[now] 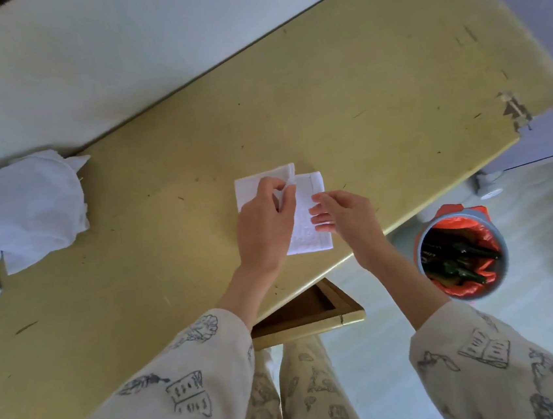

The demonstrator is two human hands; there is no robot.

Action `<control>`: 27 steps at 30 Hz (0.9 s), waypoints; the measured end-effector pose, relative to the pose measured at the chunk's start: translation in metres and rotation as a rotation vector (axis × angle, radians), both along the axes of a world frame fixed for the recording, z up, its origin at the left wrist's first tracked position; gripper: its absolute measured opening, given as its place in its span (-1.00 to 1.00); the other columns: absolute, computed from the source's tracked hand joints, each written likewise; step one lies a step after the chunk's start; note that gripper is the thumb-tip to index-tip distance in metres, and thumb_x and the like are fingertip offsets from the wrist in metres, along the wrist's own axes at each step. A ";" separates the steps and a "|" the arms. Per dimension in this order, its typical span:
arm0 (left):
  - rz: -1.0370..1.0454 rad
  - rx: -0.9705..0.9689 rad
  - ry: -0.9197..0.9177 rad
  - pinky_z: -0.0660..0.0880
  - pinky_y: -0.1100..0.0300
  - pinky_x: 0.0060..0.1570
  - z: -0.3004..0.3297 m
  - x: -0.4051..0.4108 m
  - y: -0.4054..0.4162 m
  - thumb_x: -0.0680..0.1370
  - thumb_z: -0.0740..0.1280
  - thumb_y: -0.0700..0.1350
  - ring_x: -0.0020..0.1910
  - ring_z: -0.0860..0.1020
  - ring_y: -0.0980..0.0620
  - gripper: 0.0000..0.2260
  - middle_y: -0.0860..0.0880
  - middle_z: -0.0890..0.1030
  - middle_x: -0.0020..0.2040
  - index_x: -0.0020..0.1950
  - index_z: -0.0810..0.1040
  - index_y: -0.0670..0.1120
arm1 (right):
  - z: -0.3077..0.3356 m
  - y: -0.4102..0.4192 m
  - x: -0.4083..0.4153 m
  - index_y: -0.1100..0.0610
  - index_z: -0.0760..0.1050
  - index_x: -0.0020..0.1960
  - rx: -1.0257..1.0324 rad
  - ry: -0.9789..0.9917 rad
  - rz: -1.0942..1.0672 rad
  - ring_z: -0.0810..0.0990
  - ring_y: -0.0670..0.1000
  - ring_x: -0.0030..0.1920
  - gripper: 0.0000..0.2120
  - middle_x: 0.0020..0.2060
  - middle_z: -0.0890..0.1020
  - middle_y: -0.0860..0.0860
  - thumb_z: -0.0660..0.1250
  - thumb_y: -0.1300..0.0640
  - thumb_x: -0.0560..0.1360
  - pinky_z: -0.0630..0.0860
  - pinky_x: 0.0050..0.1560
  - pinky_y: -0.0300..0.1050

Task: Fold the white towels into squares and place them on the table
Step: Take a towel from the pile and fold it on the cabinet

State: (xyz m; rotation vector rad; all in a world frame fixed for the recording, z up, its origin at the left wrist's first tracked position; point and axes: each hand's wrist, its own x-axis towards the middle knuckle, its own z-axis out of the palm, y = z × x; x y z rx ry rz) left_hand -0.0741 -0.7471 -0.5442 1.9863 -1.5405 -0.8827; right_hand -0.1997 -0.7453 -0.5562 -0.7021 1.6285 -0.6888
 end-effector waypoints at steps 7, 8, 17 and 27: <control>-0.136 0.136 0.150 0.39 0.35 -0.14 -0.021 -0.020 0.000 0.61 0.17 -0.09 -0.15 0.51 0.06 -0.76 -0.04 0.60 -0.10 0.21 0.49 -0.12 | -0.013 -0.011 -0.004 0.22 0.59 -0.14 0.084 -0.088 -0.066 0.66 0.02 -0.22 -0.76 -0.24 0.67 0.11 0.18 0.19 0.57 0.60 -0.22 -0.20; -0.165 0.132 0.165 0.36 0.43 -0.10 -0.023 -0.018 0.003 0.62 0.15 -0.11 -0.07 0.52 0.08 -0.75 -0.04 0.60 0.02 0.24 0.49 -0.12 | -0.015 -0.011 -0.004 0.23 0.60 -0.17 0.081 -0.068 -0.053 0.67 0.05 -0.19 -0.76 -0.22 0.68 0.13 0.21 0.18 0.56 0.62 -0.16 -0.13; -0.183 -0.207 -0.017 0.39 0.33 -0.03 -0.032 0.023 0.032 0.57 0.15 -0.22 -0.03 0.48 0.04 -0.77 -0.03 0.59 -0.05 0.16 0.52 -0.14 | -0.021 -0.019 0.005 0.17 0.60 -0.06 0.086 0.183 0.114 0.65 0.11 -0.09 -0.87 -0.15 0.67 0.06 0.36 0.13 0.45 0.57 0.04 0.13; -0.504 -0.114 -0.399 0.31 -0.08 0.27 -0.052 0.036 0.040 0.52 0.15 0.11 0.45 0.16 -0.22 -0.52 -0.10 0.22 0.49 0.40 0.33 -0.03 | -0.016 -0.018 -0.005 0.08 0.38 -0.20 0.118 0.161 0.079 0.42 0.04 -0.21 -0.88 -0.28 0.45 0.00 0.20 0.17 0.52 0.45 -0.11 -0.02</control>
